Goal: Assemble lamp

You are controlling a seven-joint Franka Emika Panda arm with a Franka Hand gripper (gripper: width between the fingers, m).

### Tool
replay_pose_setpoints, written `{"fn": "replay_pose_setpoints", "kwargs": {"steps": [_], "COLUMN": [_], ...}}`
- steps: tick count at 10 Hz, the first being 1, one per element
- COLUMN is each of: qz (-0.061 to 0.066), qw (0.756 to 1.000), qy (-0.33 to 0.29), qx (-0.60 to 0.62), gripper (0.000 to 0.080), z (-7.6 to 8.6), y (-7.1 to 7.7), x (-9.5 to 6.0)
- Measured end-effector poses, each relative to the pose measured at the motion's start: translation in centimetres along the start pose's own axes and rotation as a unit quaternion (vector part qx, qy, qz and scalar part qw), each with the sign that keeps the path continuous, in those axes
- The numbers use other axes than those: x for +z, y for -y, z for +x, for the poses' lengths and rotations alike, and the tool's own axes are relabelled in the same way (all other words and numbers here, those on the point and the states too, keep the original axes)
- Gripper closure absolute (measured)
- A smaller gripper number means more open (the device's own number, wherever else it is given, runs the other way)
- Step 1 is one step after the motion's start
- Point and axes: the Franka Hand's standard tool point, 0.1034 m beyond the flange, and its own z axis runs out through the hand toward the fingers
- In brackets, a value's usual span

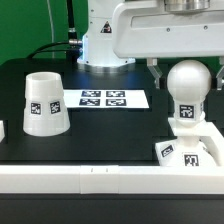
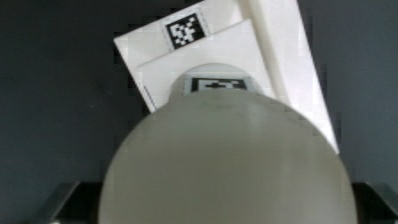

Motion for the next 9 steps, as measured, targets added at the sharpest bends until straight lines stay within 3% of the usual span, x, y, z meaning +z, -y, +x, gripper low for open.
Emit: {"fn": "replay_pose_setpoints", "kwargs": {"steps": [5, 9], "qz": [0.015, 0.02], "qw": [0.972, 0.944], "qy": [0.01, 0.018], "qx": [0.234, 0.329], "gripper": [0.0222, 0.0222], "z": [-0.3, -0.49], "y": [0.47, 0.82], "x": [0.16, 0.19]}}
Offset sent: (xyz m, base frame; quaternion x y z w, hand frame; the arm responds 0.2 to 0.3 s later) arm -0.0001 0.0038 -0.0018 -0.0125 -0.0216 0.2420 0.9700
